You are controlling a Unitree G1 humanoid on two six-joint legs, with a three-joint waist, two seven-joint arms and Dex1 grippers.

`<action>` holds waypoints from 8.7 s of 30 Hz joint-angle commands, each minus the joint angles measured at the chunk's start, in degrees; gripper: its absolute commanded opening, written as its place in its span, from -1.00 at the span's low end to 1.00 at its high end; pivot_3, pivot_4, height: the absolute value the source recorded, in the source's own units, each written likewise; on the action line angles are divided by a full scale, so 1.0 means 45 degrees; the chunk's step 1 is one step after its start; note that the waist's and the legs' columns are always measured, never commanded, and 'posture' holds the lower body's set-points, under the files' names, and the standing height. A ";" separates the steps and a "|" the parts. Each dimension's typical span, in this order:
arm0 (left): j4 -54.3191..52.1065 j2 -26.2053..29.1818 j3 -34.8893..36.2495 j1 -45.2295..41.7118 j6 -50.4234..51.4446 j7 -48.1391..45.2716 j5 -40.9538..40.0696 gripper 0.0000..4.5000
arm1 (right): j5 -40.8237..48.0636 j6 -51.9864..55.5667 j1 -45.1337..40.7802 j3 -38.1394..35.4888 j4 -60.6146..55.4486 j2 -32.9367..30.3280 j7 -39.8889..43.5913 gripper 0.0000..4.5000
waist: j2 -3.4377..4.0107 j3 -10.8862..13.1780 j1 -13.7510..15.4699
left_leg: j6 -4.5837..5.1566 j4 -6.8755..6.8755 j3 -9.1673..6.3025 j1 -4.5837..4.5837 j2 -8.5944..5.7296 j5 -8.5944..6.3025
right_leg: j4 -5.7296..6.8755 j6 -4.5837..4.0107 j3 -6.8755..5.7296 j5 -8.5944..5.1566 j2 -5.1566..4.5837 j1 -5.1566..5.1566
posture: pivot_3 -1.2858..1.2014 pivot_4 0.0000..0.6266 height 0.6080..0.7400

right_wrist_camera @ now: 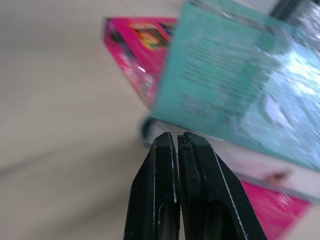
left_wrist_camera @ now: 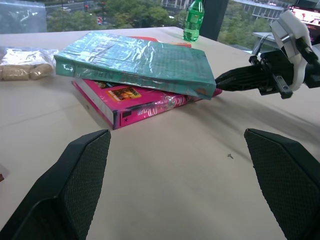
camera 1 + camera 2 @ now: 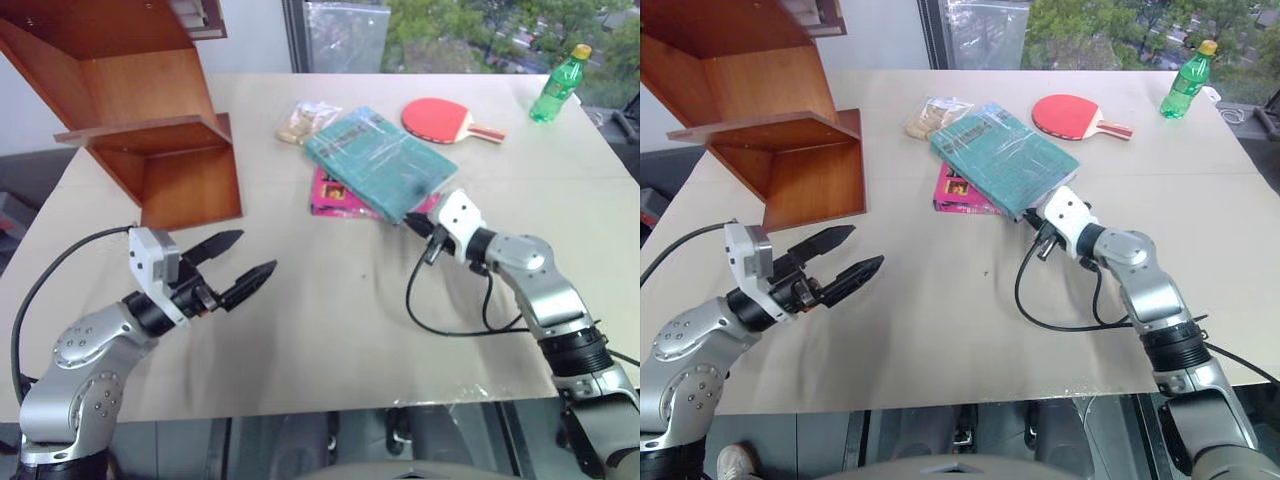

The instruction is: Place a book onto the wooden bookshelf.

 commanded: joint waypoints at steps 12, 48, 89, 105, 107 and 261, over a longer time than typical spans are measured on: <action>-0.0307 -0.0290 -0.0316 -0.0310 -0.0234 0.0316 0.0036 1.00 | -0.1323 0.2939 -0.6324 0.0099 0.4224 0.0893 -0.2553 -0.90 | -0.0006 -0.0007 -0.0346 | -0.0020 0.0013 0.0048 0.0024 0.0008 0.0016 | 0.0056 -0.0006 0.0011 0.0004 0.0021 -0.0034 | 0.03 -0.52 1.00; -0.1362 -0.0900 -0.0291 0.0518 -0.0562 0.1231 0.0095 1.00 | -0.1129 -0.0687 -1.2638 -0.4247 1.7249 0.3019 -0.6379 -0.90 | 0.0017 -0.0006 -0.0663 | -0.0067 -0.0062 0.0051 -0.0024 0.0012 0.0045 | 0.0038 -0.0035 0.0044 0.0020 0.0006 -0.0085 | 0.03 -0.52 1.00; -0.0438 -0.0696 -0.0942 -0.0316 -0.0104 0.1794 0.0661 1.00 | -0.1147 -0.0738 -1.0676 -0.3040 1.3363 0.3508 0.0173 -0.90 | 0.0024 -0.0007 -0.0676 | -0.0067 -0.0063 0.0067 -0.0014 0.0033 0.0045 | 0.0043 -0.0038 0.0055 0.0023 0.0028 -0.0087 | 0.03 -0.52 1.00; -0.1087 -0.0661 -0.0596 0.0331 0.0050 0.2030 0.0718 1.00 | -0.3496 -0.1114 -0.9445 0.0728 1.4369 0.5614 0.0995 -0.90 | 0.0018 -0.0021 -0.0634 | -0.0069 -0.0065 0.0047 -0.0011 0.0021 0.0045 | 0.0035 -0.0037 0.0042 0.0021 0.0016 -0.0079 | 0.03 -0.52 1.00; -0.1269 -0.0753 -0.0553 0.0574 0.0022 0.2131 0.0680 1.00 | -0.3644 -0.1043 -0.8667 0.1273 1.3427 0.4982 0.2301 -0.90 | 0.0019 -0.0038 -0.0617 | -0.0070 -0.0063 0.0037 -0.0002 0.0020 0.0046 | 0.0036 -0.0037 0.0033 0.0021 0.0013 -0.0068 | 0.03 -0.52 1.00; -0.1910 -0.1498 0.0075 -0.7635 0.7413 0.0586 0.1910 -0.99 | 0.6877 0.3334 0.0574 -0.4295 -0.7203 -0.3072 0.0366 1.00 | -0.0120 0.0015 0.0080 | -0.0026 0.0235 0.0009 0.0005 0.0000 0.0021 | 0.0268 -0.0023 0.0153 0.0019 0.0045 -0.0068 | 0.03 -0.52 1.00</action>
